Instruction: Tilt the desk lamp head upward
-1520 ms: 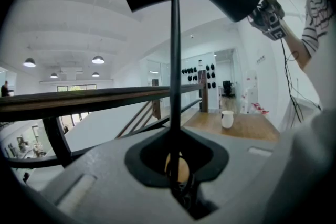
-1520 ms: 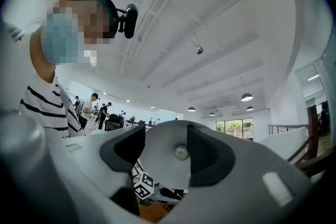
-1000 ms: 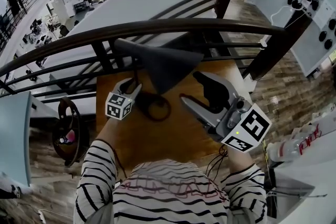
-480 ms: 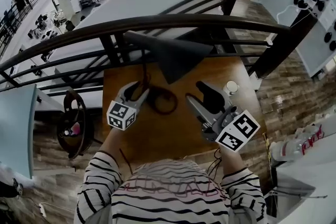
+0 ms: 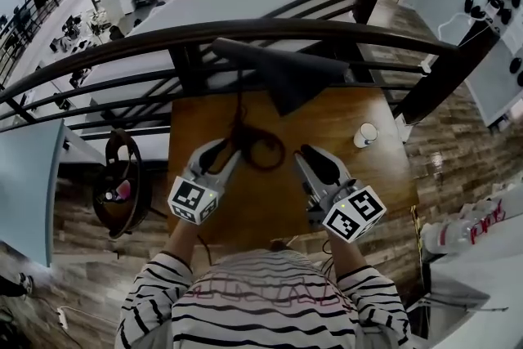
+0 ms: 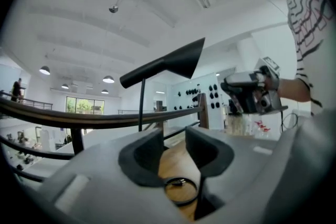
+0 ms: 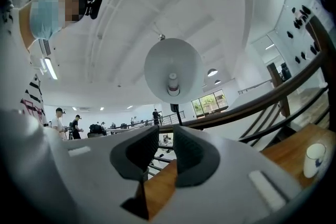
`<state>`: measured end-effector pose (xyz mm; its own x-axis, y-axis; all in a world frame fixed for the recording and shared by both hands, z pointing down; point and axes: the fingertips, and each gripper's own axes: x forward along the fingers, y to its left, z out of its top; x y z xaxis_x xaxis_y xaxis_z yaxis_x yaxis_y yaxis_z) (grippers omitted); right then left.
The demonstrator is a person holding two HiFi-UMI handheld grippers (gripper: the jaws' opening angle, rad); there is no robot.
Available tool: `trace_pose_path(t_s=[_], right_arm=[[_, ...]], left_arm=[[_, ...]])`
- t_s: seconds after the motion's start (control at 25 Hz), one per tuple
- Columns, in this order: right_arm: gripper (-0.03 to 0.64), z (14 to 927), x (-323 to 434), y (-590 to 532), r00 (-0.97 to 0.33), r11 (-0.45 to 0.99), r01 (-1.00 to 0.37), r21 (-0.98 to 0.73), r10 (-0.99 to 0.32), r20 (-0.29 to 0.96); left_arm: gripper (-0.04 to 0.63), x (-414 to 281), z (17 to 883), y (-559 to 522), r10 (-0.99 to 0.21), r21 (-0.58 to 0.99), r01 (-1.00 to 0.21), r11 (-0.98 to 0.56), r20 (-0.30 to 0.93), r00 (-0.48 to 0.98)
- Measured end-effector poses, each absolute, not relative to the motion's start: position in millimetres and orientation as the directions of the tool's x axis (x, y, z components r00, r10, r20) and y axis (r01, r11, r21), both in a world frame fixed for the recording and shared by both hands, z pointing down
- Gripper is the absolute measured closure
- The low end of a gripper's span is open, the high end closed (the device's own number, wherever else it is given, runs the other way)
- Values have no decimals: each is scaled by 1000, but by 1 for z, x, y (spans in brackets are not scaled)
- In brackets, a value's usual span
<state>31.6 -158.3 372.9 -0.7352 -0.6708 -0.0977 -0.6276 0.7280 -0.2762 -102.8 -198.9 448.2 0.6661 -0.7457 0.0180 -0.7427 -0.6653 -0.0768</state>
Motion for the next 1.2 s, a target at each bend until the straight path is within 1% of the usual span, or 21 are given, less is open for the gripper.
trace_pose_path(t_s=[0.24, 0.32, 0.52, 0.84, 1.2], right_arm=[[586, 395, 32, -141, -702, 683, -656, -322, -709, -72], [595, 405, 27, -133, -692, 667, -666, -335, -719, -56], [615, 429, 12, -114, -676, 635, -687, -353, -737, -10], [615, 449, -6, -92, -675, 622, -687, -376, -738, 13], [617, 471, -21, -71, -676, 603, -696, -389, -734, 71]], left_arm=[[512, -104, 435, -162, -742, -77, -740, -669, -3, 671], [527, -110, 435, -150, -745, -75, -743, -665, -11, 667], [590, -122, 440, -123, -748, -79, -747, -661, -18, 664], [591, -136, 443, -95, -740, -87, -737, -670, -1, 673], [592, -149, 455, -73, -749, -71, -745, -663, 59, 660]])
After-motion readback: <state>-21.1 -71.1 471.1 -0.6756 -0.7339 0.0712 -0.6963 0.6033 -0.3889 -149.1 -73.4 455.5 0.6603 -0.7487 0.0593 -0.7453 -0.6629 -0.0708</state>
